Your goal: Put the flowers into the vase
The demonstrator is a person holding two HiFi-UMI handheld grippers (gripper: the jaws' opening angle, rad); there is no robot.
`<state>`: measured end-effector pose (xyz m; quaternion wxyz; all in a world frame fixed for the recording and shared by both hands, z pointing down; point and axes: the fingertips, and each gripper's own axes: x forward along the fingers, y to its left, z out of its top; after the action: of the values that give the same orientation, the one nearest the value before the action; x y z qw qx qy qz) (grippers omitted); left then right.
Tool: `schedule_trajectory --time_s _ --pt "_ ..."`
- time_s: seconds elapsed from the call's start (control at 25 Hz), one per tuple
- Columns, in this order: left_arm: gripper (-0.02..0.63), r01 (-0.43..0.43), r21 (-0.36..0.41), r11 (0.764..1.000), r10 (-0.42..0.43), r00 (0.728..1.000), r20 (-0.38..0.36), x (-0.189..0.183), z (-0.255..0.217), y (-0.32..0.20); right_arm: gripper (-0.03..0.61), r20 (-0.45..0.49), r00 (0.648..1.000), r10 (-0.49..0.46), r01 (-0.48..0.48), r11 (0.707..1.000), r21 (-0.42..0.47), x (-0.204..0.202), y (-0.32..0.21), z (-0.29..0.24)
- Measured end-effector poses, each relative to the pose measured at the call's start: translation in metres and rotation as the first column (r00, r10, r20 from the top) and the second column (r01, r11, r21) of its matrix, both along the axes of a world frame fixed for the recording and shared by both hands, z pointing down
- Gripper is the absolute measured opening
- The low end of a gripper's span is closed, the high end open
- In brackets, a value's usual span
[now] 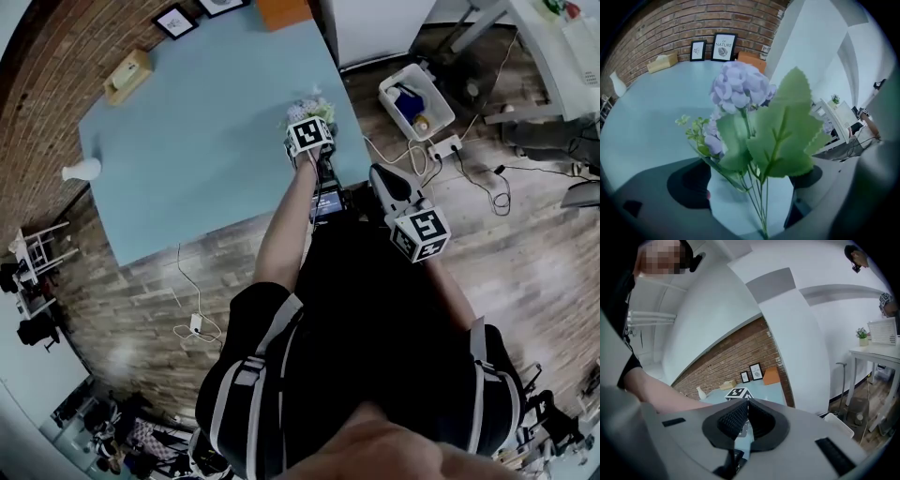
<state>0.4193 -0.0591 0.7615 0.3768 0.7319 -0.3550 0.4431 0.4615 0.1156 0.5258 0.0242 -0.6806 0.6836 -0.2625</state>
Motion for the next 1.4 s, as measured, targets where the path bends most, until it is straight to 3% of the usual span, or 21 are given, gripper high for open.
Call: schedule_trajectory --time_s 0.4,0.52,0.6,0.68,0.76,0.96,1.08,1.2,1.28,1.32,1.36,1.4 --pt "0.503 0.046 -0.080 0.996 -0.033 0.988 0.148 -0.004 0.013 -0.003 0.018 0.036 0.999 0.023 -0.024 1.000 0.012 0.033 0.011 0.006" --pt "0.492 0.033 -0.069 0.997 -0.020 0.984 0.176 -0.005 0.016 -0.006 0.018 0.044 0.999 0.030 -0.030 0.999 0.014 0.035 0.014 0.007" --pt "0.444 0.025 -0.039 0.999 -0.016 0.980 0.199 -0.007 0.016 -0.010 0.018 0.042 0.999 0.033 -0.033 0.999 0.015 0.037 0.016 0.007" --pt "0.332 0.031 -0.010 0.999 -0.028 0.975 0.219 -0.009 0.011 -0.012 0.018 0.043 0.998 0.039 -0.039 0.999 0.016 0.039 0.018 0.007" --pt "0.268 0.042 -0.009 0.999 -0.039 0.973 0.228 -0.010 0.008 -0.012 0.018 0.046 0.998 0.044 -0.045 0.999 0.015 0.041 0.019 0.008" --pt "0.173 0.084 -0.052 0.995 -0.072 0.975 0.212 -0.016 0.009 -0.012 0.018 0.051 0.998 0.032 -0.033 0.999 0.008 0.041 0.016 0.011" --pt "0.163 0.087 -0.057 0.995 -0.079 0.988 0.130 -0.012 -0.001 -0.013 0.018 0.046 0.999 0.020 -0.021 1.000 0.013 0.040 0.013 0.011" --pt "0.163 0.044 0.095 0.995 -0.042 0.999 -0.027 -0.004 -0.045 -0.021 0.018 0.043 0.999 0.012 -0.013 1.000 0.021 0.040 0.014 0.011" --pt "0.164 0.012 0.272 0.962 0.016 0.995 -0.101 -0.004 -0.087 -0.030 0.018 0.050 0.999 0.002 -0.004 0.999 0.034 0.040 0.012 0.012" --pt "0.164 0.000 0.374 0.927 0.053 0.990 -0.132 -0.003 -0.112 -0.032 0.018 0.049 0.999 -0.010 0.008 0.999 0.042 0.039 0.010 0.012" --pt "0.164 -0.007 0.486 0.874 0.100 0.981 -0.165 -0.002 -0.142 -0.031 0.018 0.045 0.999 -0.026 0.024 0.999 0.049 0.039 0.008 0.011" --pt "0.164 -0.006 0.601 0.799 0.155 0.968 -0.196 0.001 -0.175 -0.026 0.018 0.039 0.998 -0.045 0.043 0.998 0.055 0.038 0.005 0.010"
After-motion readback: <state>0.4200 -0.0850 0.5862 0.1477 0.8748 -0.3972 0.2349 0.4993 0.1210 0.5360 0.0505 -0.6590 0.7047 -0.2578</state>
